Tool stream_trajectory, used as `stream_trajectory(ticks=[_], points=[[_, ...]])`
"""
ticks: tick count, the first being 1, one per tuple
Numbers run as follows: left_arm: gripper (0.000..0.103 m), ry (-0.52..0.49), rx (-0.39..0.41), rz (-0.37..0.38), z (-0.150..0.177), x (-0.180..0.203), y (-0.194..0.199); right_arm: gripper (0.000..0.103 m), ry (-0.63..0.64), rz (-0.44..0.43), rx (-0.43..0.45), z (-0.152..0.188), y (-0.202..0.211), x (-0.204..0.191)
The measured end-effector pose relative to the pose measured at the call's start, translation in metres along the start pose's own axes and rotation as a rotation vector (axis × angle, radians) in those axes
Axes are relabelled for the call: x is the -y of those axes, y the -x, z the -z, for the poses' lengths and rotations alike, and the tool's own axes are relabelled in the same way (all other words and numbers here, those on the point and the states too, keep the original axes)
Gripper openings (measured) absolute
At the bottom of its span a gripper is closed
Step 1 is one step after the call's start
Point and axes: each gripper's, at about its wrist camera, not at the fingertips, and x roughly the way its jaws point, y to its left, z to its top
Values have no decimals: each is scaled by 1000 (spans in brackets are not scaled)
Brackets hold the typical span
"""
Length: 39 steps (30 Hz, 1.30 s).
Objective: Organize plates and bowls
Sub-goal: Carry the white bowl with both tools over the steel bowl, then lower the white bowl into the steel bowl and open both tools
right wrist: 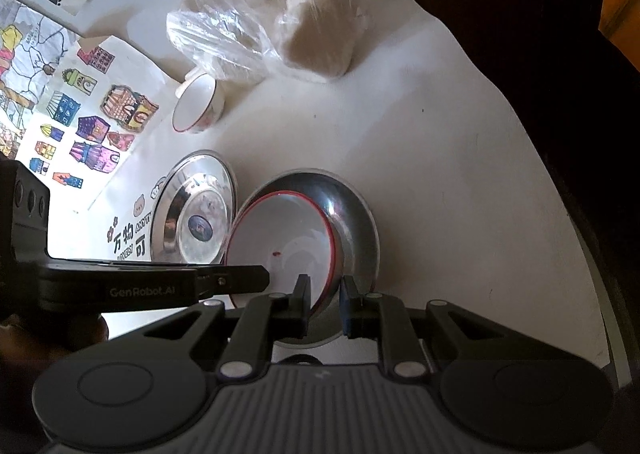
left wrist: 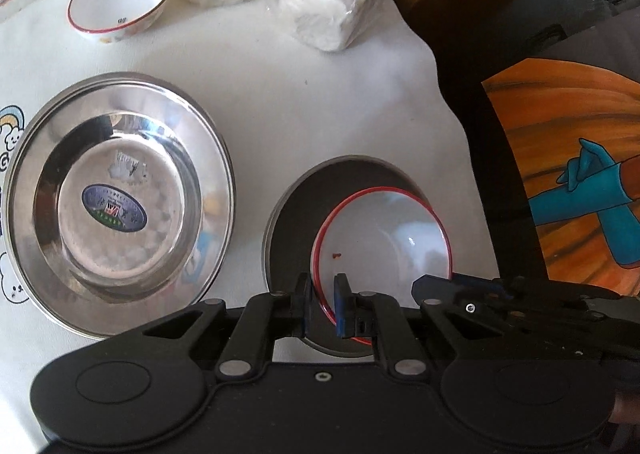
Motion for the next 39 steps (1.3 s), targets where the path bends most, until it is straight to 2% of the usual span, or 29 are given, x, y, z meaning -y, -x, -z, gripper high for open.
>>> stream_trajectory(ticks=[39], points=[[12,48,17,-46,0,3,-14,17,29,-4,-52,-10,-18,6]])
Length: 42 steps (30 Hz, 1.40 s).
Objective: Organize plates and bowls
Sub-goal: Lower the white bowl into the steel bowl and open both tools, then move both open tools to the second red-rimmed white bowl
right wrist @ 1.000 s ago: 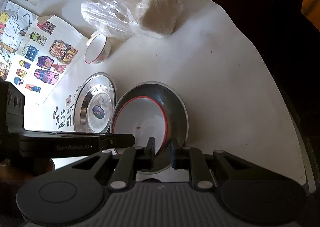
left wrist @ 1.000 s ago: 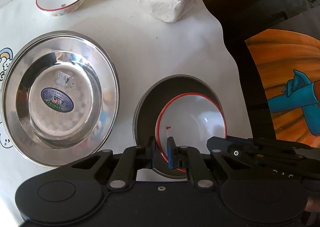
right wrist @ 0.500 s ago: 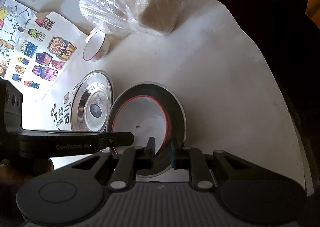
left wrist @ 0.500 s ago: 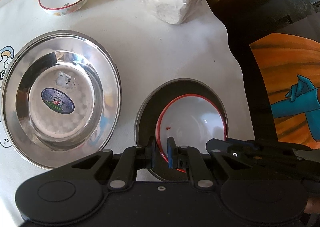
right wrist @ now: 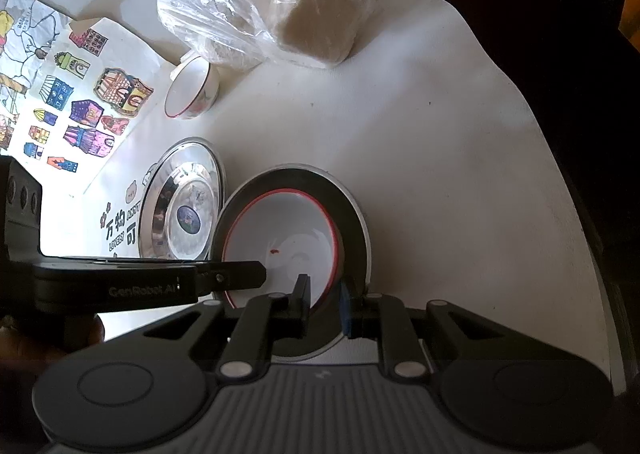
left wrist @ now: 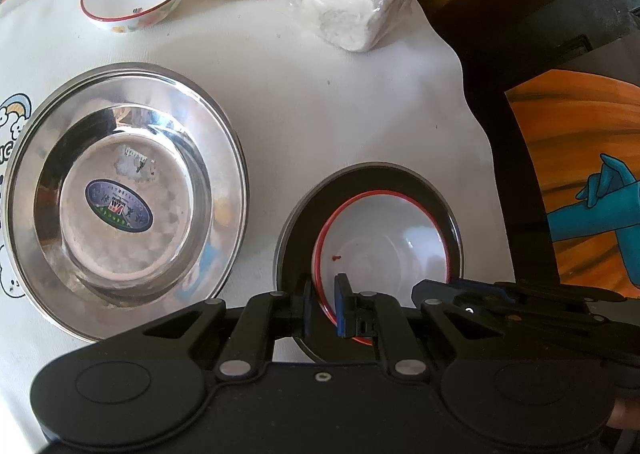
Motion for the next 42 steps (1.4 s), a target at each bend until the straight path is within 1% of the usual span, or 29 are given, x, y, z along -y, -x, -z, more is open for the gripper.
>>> stream_trajectory(ticks=[7,12,16,20,24,26,28,30,31,32,33,34,35,36,37,39,40,42], points=[[13,-2,0,3,-1,0,0,17,-4,-1,-1,0,-1,0],[19,1,-2,19,-3,-4,3,20,-11,-10,-5,-1,-1,1],[24,16,-2,46,-5,-12,9,20,-13,-13,-4,-1,2,3],[35,14,17,68,-7,-13,21,22,-14,-16,7,0,9,3],[40,13,48,85,-10,-16,35,28,-4,-11,33,-1,18,1],[51,13,68,80,-12,-18,42,29,-4,-7,43,-2,22,1],[58,16,90,72,-15,-21,49,32,-3,-3,57,-3,25,0],[65,28,111,62,-17,-25,56,39,1,-6,73,-4,28,-2],[70,36,125,54,-20,-29,61,41,5,-10,81,-5,29,-3],[76,43,136,46,-21,-33,64,48,10,-12,90,-6,29,-6],[77,49,146,38,-23,-37,68,56,13,-14,98,-8,29,-8],[81,57,156,30,-25,-43,72,60,16,-15,105,-9,29,-10],[85,68,166,19,-27,-49,75,67,16,-13,114,-11,29,-13],[87,77,175,9,-29,-54,78,72,19,-15,120,-13,28,-16],[90,84,186,-10,-31,-59,81,75,21,-19,125,-15,27,-18],[98,87,214,-64,-35,-68,88,85,24,-20,134,-18,24,-25],[102,86,229,-90,-36,-72,92,87,26,-21,137,-20,22,-28],[102,82,254,-135,-40,-79,98,96,27,-22,146,-23,18,-33]])
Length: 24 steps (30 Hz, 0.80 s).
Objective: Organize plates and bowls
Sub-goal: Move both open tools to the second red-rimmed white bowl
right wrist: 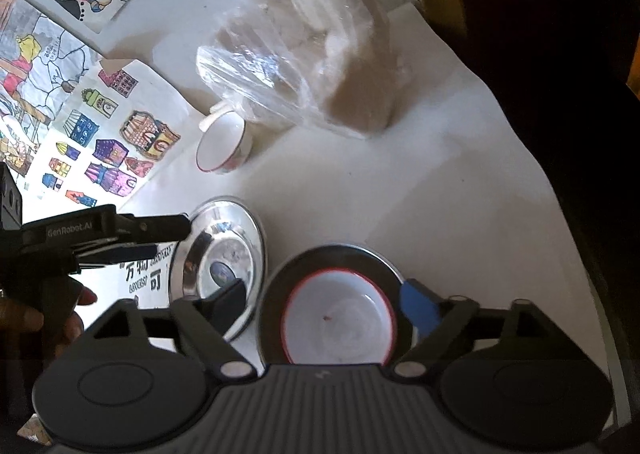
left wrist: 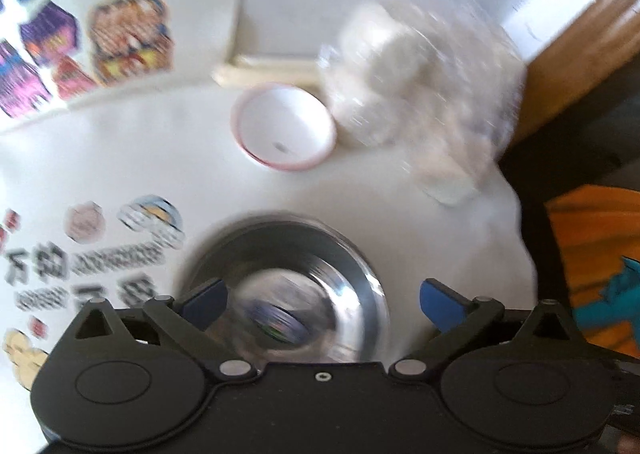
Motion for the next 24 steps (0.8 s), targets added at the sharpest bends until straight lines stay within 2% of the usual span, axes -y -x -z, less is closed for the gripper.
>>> stream_trajectory(ticks=[3,15,24], points=[[102,-1,21,-47,-11,-13,4,103,-1,-5,14,-4,-6,-6],[102,47,72,-120,-29,-53,9,103,-2,9,13,-16,-33,-31],[102,54,82,-154,-55,-70,-13,103,-56,-3,47,-36,-57,-51]])
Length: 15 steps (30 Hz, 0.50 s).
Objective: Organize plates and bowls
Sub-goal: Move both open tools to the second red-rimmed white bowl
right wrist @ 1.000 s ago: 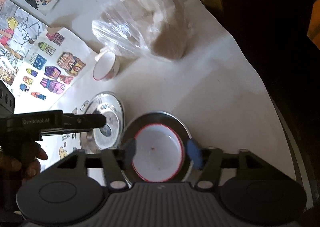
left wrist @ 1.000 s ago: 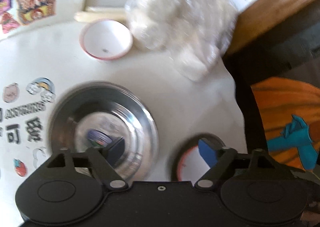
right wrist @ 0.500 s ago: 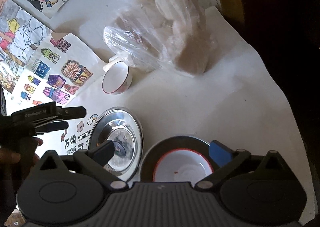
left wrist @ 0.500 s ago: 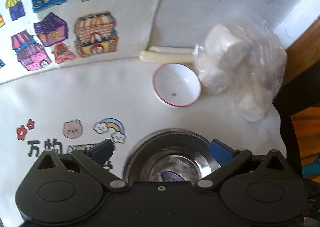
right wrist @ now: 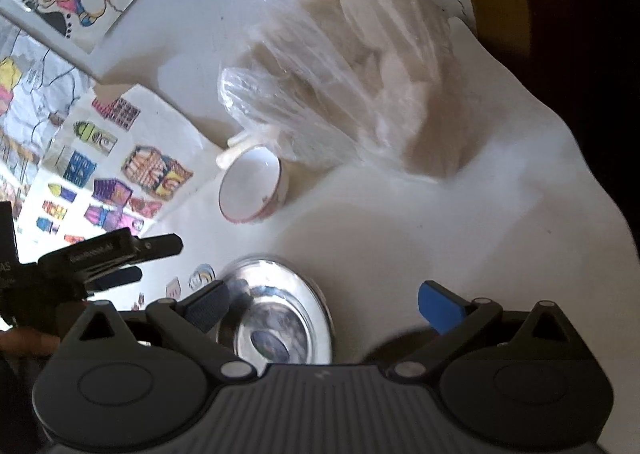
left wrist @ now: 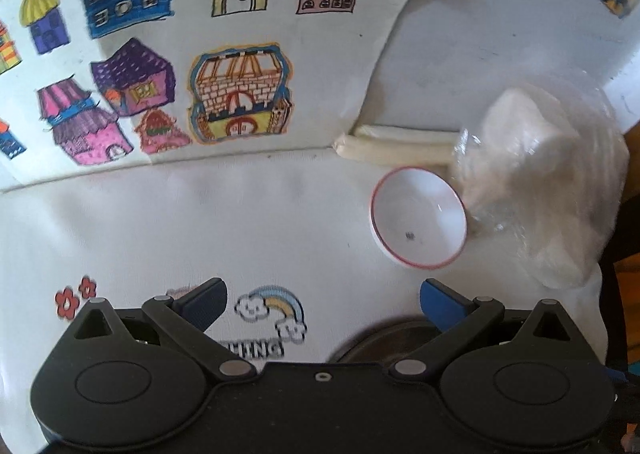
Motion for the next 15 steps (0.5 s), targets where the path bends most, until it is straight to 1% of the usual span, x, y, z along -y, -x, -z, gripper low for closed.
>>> stream_trajectory(ticks=[7,11,14,15], points=[[102,-24,-13,9,-28,-1,-33,103,-5,33,-1,-7,-35,-18],[102,-73,-24,28,-41,1,-49,102,-16,33,12,-13,-49,-25],[102,-117,-35,40,-48,3,-58,100,-36,44,32,-19,-59,-28],[102,-129,-38,42,-50,3,-60,98,-45,46,38,-22,-62,-28]])
